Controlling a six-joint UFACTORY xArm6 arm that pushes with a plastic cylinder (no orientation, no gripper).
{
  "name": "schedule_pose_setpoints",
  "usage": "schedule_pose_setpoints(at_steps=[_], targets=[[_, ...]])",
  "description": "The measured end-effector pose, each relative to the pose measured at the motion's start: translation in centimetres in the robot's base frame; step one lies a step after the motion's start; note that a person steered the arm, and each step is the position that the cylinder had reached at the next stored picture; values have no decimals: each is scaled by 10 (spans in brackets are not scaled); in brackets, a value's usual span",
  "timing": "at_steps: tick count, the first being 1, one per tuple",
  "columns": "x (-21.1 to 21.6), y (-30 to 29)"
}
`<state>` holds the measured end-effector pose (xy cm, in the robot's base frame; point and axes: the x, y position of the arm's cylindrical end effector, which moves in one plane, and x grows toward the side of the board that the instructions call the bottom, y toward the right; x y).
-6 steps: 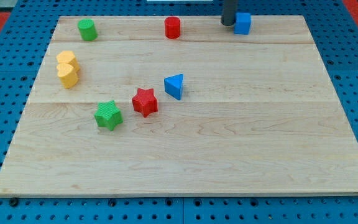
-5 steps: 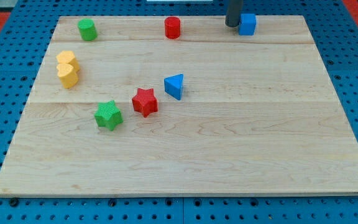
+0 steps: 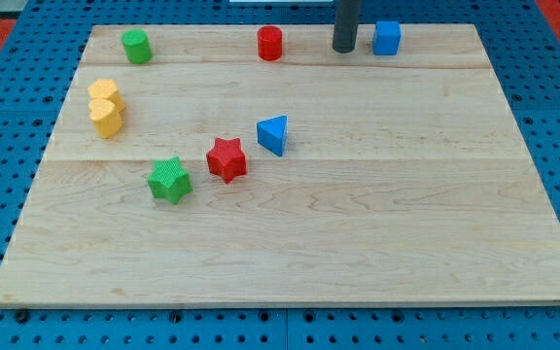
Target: Place your arm in between red circle and blue triangle
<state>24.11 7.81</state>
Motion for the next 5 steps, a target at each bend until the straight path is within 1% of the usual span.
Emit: schedule_pose_setpoints(at_steps=[1, 2, 3, 4, 5], targets=[[11, -31], [20, -45], [72, -45], [56, -129], [55, -196]])
